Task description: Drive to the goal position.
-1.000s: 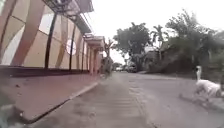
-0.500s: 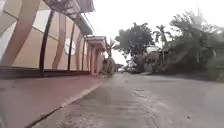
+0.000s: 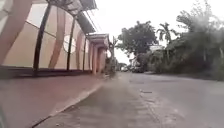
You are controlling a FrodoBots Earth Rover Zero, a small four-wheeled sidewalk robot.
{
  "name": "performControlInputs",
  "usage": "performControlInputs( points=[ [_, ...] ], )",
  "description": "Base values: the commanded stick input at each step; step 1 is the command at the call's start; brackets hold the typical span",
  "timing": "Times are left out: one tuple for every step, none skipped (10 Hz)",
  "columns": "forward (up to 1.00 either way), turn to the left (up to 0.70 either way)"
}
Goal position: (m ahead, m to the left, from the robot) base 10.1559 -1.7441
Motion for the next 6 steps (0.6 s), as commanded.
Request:
performControlInputs(
  points=[
    [0.70,0.00],
    [0.70,0.00],
    [0.70,0.00],
    [0.70,0.00],
    [0.70,0.00],
    [0.70,-0.10]
  ],
)
